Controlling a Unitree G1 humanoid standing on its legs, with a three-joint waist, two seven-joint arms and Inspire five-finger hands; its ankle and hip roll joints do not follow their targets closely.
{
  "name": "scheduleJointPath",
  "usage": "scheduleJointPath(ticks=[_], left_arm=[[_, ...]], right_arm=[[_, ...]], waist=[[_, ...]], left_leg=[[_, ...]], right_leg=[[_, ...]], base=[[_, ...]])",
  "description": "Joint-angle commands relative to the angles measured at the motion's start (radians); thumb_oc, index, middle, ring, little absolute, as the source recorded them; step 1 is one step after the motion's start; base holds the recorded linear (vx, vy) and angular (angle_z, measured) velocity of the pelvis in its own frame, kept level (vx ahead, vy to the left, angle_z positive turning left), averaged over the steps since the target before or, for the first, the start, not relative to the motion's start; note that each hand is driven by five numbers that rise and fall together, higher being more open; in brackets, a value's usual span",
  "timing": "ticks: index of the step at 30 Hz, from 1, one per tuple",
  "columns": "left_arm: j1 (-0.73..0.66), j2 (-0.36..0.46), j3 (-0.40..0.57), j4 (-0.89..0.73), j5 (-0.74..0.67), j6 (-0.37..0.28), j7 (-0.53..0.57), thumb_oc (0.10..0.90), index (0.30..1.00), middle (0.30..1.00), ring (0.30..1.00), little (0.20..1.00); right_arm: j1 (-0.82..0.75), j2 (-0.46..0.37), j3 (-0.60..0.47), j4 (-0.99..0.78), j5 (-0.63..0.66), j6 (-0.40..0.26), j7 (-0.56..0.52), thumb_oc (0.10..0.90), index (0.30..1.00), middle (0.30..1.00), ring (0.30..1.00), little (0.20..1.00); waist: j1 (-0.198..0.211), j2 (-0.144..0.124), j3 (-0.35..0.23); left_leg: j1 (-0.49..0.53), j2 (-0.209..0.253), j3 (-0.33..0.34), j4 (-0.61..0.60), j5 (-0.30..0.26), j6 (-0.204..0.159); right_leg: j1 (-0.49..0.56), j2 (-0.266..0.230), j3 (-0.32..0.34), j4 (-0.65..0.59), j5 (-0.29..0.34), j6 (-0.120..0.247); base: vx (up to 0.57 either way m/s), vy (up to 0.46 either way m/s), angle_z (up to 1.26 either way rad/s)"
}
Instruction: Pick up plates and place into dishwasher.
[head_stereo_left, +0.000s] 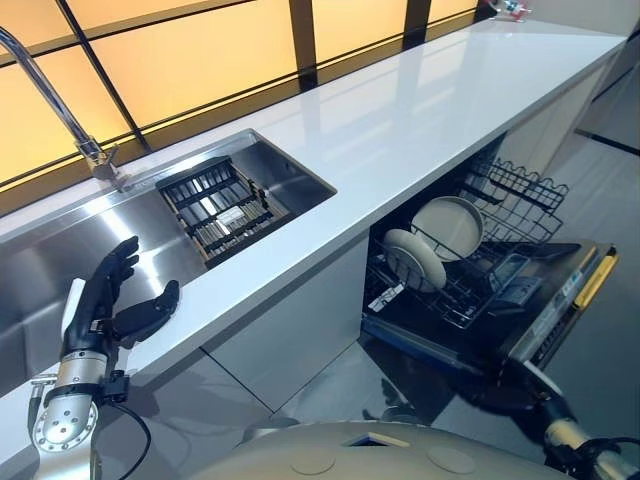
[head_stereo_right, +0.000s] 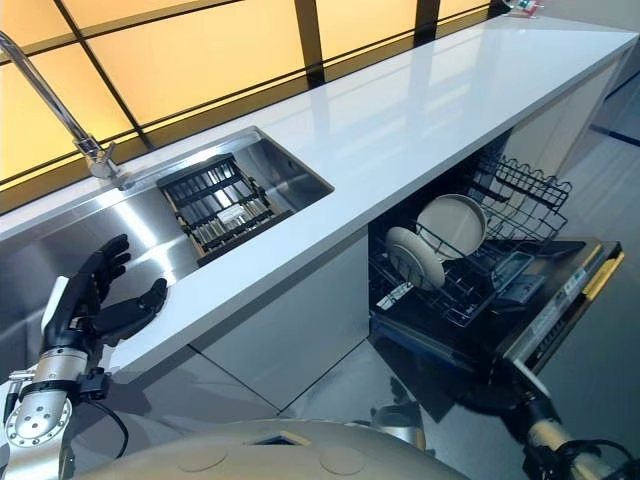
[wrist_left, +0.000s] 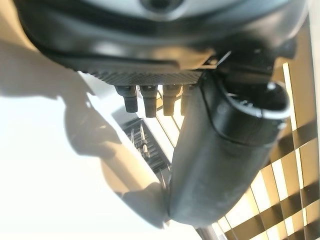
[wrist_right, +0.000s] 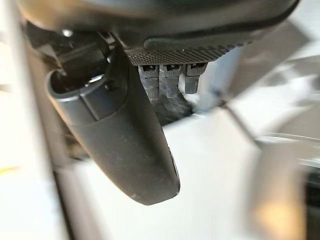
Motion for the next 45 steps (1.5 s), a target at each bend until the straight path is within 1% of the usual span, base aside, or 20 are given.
scheduleJointPath(ticks=[1, 4, 6, 8, 11, 14, 16, 18, 20, 22, 24, 29, 32, 38, 41, 44, 45], left_arm=[[-0.010, 0.055, 0.071, 0.009, 0.021, -0.075, 0.051, 0.800, 0.900, 0.900, 0.900, 0.900], [0.005, 0.059, 0.078, 0.023, 0.006, -0.091, 0.058, 0.800, 0.900, 0.900, 0.900, 0.900], [0.014, 0.061, 0.081, 0.026, -0.003, -0.096, 0.056, 0.800, 0.900, 0.900, 0.900, 0.900], [0.023, 0.062, 0.081, 0.024, -0.011, -0.101, 0.046, 0.800, 0.900, 0.900, 0.900, 0.900], [0.024, 0.068, 0.076, 0.021, -0.020, -0.099, 0.031, 0.800, 0.900, 0.900, 0.900, 0.900], [0.016, 0.079, 0.067, 0.025, -0.034, -0.091, 0.013, 0.800, 0.900, 0.900, 0.900, 0.900], [0.011, 0.087, 0.056, 0.031, -0.047, -0.090, 0.003, 0.800, 0.900, 0.900, 0.900, 0.900], [0.002, 0.094, 0.040, 0.034, -0.050, -0.090, -0.002, 0.800, 0.900, 0.900, 0.900, 0.900], [-0.011, 0.098, 0.027, 0.042, -0.050, -0.091, -0.004, 0.800, 0.900, 0.900, 0.900, 0.900], [-0.024, 0.105, 0.013, 0.050, -0.054, -0.092, -0.010, 0.800, 0.900, 0.900, 0.900, 0.900], [-0.040, 0.118, -0.010, 0.056, -0.060, -0.085, -0.010, 0.800, 0.900, 0.900, 0.900, 0.900], [-0.073, 0.135, -0.070, 0.064, -0.053, -0.059, -0.001, 0.800, 0.900, 0.900, 0.900, 0.900], [-0.086, 0.143, -0.090, 0.065, -0.059, -0.042, 0.004, 0.800, 0.900, 0.900, 0.900, 0.900], [-0.109, 0.141, -0.112, 0.057, -0.052, 0.006, 0.004, 0.800, 0.900, 0.900, 0.900, 0.900], [-0.134, 0.146, -0.124, 0.056, -0.055, 0.044, -0.004, 0.800, 0.900, 0.900, 0.900, 0.900], [-0.160, 0.146, -0.139, 0.063, -0.048, 0.069, -0.018, 0.800, 0.900, 0.900, 0.900, 0.900], [-0.167, 0.148, -0.142, 0.065, -0.048, 0.077, -0.024, 0.800, 0.900, 0.900, 0.900, 0.900]], right_arm=[[-0.102, -0.004, -0.069, -0.116, 0.145, -0.170, -0.043, 0.800, 0.900, 0.900, 0.900, 0.900], [-0.092, 0.008, -0.085, -0.118, 0.140, -0.158, -0.079, 0.800, 0.900, 0.900, 0.900, 0.900], [-0.088, 0.016, -0.091, -0.107, 0.139, -0.130, -0.095, 0.800, 0.900, 0.900, 0.900, 0.900], [-0.084, 0.022, -0.086, -0.093, 0.109, -0.110, -0.109, 0.800, 0.900, 0.900, 0.900, 0.900], [-0.084, 0.018, -0.072, -0.069, 0.080, -0.048, -0.109, 0.800, 0.900, 0.900, 0.900, 0.900], [-0.101, 0.006, -0.056, -0.034, 0.056, -0.038, -0.119, 0.800, 0.900, 0.900, 0.900, 0.900], [-0.111, -0.006, -0.044, -0.019, 0.045, -0.040, -0.146, 0.800, 0.900, 0.900, 0.900, 0.900], [-0.123, -0.019, -0.032, -0.002, 0.031, -0.065, -0.191, 0.800, 0.900, 0.900, 0.900, 0.900], [-0.138, -0.028, -0.024, 0.023, 0.031, -0.073, -0.219, 0.800, 0.900, 0.900, 0.900, 0.900], [-0.154, -0.032, -0.008, 0.060, 0.007, -0.114, -0.261, 0.800, 0.900, 0.900, 0.900, 0.900], [-0.171, -0.045, 0.013, 0.089, -0.024, -0.136, -0.303, 0.800, 0.900, 0.900, 0.900, 0.900], [-0.209, -0.082, 0.057, 0.170, -0.073, -0.170, -0.358, 0.800, 0.900, 0.900, 0.900, 0.900], [-0.231, -0.095, 0.079, 0.205, -0.069, -0.182, -0.352, 0.800, 0.900, 0.900, 0.900, 0.900], [-0.285, -0.108, 0.109, 0.215, 0.016, -0.193, -0.264, 0.800, 0.900, 0.900, 0.900, 0.900], [-0.346, -0.118, 0.151, 0.202, 0.074, -0.157, -0.219, 0.800, 0.900, 0.900, 0.900, 0.900], [-0.420, -0.114, 0.192, 0.194, 0.085, -0.139, -0.219, 0.800, 0.900, 0.900, 0.900, 0.900], [-0.440, -0.113, 0.202, 0.194, 0.087, -0.144, -0.215, 0.800, 0.900, 0.900, 0.900, 0.900]], waist=[[-0.030, 0.021, -0.037], [-0.036, 0.026, -0.048], [-0.038, 0.027, -0.052], [-0.037, 0.029, -0.055], [-0.032, 0.030, -0.057], [-0.023, 0.032, -0.056], [-0.018, 0.034, -0.052], [-0.013, 0.036, -0.052], [-0.008, 0.040, -0.056], [-0.001, 0.043, -0.058], [0.007, 0.050, -0.060], [0.028, 0.070, -0.061], [0.038, 0.079, -0.060], [0.061, 0.083, -0.064], [0.078, 0.085, -0.072], [0.096, 0.087, -0.084], [0.101, 0.087, -0.085]], left_leg=[[-0.037, -0.035, 0.000, 0.055, -0.064, 0.027], [-0.026, -0.033, 0.008, 0.048, -0.061, 0.023], [-0.020, -0.032, 0.012, 0.044, -0.059, 0.023], [-0.013, -0.030, 0.014, 0.042, -0.057, 0.023], [-0.007, -0.029, 0.013, 0.044, -0.054, 0.022], [-0.001, -0.028, 0.004, 0.046, -0.045, 0.019], [0.002, -0.027, -0.002, 0.049, -0.039, 0.016], [0.000, -0.024, -0.008, 0.056, -0.033, 0.012], [-0.001, -0.021, -0.012, 0.055, -0.027, 0.007], [-0.001, -0.019, -0.016, 0.054, -0.023, 0.003], [-0.005, -0.018, -0.021, 0.055, -0.016, -0.003], [-0.021, -0.014, -0.024, 0.066, 0.000, -0.023], [-0.033, -0.013, -0.027, 0.073, 0.005, -0.032], [-0.051, -0.016, -0.035, 0.099, 0.005, -0.038], [-0.064, -0.021, -0.041, 0.116, 0.002, -0.041], [-0.068, -0.022, -0.047, 0.120, -0.001, -0.042], [-0.069, -0.022, -0.048, 0.122, -0.001, -0.043]], right_leg=[[-0.048, 0.063, -0.032, -0.099, 0.180, 0.015], [-0.031, 0.068, -0.027, -0.118, 0.181, 0.011], [-0.024, 0.070, -0.025, -0.127, 0.183, 0.008], [-0.013, 0.071, -0.024, -0.135, 0.183, 0.005], [-0.002, 0.070, -0.030, -0.136, 0.182, 0.000], [0.010, 0.069, -0.042, -0.133, 0.180, -0.003], [0.016, 0.069, -0.046, -0.128, 0.175, -0.006], [0.022, 0.069, -0.051, -0.120, 0.167, -0.010], [0.024, 0.071, -0.055, -0.117, 0.162, -0.013], [0.029, 0.072, -0.061, -0.113, 0.157, -0.015], [0.036, 0.073, -0.069, -0.111, 0.152, -0.020], [0.054, 0.072, -0.093, -0.109, 0.144, -0.029], [0.063, 0.070, -0.105, -0.108, 0.138, -0.031], [0.074, 0.063, -0.127, -0.107, 0.137, -0.033], [0.079, 0.055, -0.140, -0.112, 0.138, -0.031], [0.087, 0.051, -0.152, -0.114, 0.134, -0.031], [0.090, 0.050, -0.155, -0.113, 0.132, -0.031]], base=[[0.00, -0.076, -0.12], [-0.02, -0.074, -0.10], [0.00, -0.055, -0.09], [0.03, -0.042, -0.06], [0.04, -0.034, 0.00], [0.10, -0.020, 0.00], [0.11, 0.000, 0.08], [0.10, -0.009, 0.08], [0.08, -0.012, 0.10], [0.08, -0.013, 0.13], [0.07, -0.001, 0.09], [0.06, 0.020, 0.10], [0.05, 0.044, 0.07], [0.05, 0.052, 0.07], [0.06, 0.098, 0.11], [0.07, 0.108, 0.05], [0.10, 0.134, 0.03]])
